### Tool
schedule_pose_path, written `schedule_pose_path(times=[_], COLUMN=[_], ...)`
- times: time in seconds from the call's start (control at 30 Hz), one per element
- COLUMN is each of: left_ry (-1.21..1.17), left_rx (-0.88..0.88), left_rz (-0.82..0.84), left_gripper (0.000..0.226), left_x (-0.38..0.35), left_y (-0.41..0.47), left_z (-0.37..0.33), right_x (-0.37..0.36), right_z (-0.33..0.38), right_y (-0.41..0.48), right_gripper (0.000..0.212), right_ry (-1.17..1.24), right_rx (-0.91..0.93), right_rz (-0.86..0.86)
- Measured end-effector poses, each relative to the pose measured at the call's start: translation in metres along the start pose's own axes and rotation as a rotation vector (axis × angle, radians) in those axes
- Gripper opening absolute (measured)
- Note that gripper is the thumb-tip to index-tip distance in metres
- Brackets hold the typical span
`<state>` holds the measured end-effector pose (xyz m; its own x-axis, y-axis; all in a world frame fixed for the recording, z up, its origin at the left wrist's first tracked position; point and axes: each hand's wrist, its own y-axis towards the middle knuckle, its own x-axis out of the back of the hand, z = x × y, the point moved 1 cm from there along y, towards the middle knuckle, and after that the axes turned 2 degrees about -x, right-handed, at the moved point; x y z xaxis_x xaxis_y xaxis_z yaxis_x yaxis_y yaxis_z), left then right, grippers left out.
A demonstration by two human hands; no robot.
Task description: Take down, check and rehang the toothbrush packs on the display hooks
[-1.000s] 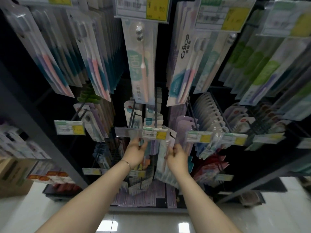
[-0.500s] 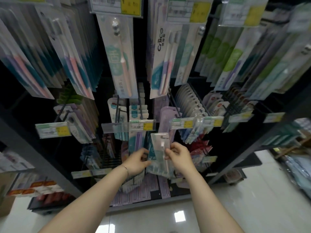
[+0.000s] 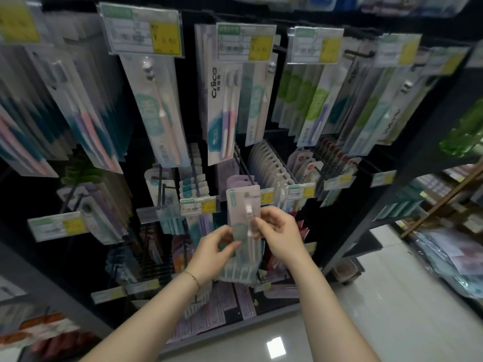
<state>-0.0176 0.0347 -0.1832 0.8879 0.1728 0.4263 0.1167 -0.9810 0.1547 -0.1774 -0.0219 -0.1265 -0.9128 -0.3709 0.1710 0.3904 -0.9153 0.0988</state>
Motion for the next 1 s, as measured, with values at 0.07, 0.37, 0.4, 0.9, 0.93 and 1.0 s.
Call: schedule_pose_path(times=[0.07, 0.37, 0.4, 0.9, 0.93, 1.0], left_ry=[-0.025, -0.131, -0.15, -0.203, -0.206, -0.207], left_rx=[-0.039, -0.116, -0.12, -0.155, -0.151, -0.14], left_rz=[-0.035, -0.147, -0.156, -0.281, -0.286, -0.325], left_gripper=[0.006, 0.003, 0.003, 0.01, 0.012, 0.012], left_x=[0.003, -0.001, -0.003, -0.033, -0.032, -0.031], left_y=[0.003, 0.015, 0.017, 0.088, 0.092, 0.101], left_z=[-0.01, -0.053, -0.058, -0.126, -0.127, -0.128], right_x=[0.001, 0.022, 0.026, 0.095, 0.096, 0.098], right_z=[0.01, 0.026, 0.025, 0.042, 0.045, 0.048], right_y=[0.0, -0.009, -0.008, 0.074, 0.08, 0.094], right_gripper=[0.022, 0.026, 0.024, 0.016, 0.018, 0.017], right_ry=[0.052, 0.18, 0.17, 0.055, 0.046, 0.036], right_rx=[0.034, 0.06, 0.051, 0.124, 0.129, 0.156], right_rz=[-0.033, -0.162, -0.164, -0.055, -0.051, -0.033])
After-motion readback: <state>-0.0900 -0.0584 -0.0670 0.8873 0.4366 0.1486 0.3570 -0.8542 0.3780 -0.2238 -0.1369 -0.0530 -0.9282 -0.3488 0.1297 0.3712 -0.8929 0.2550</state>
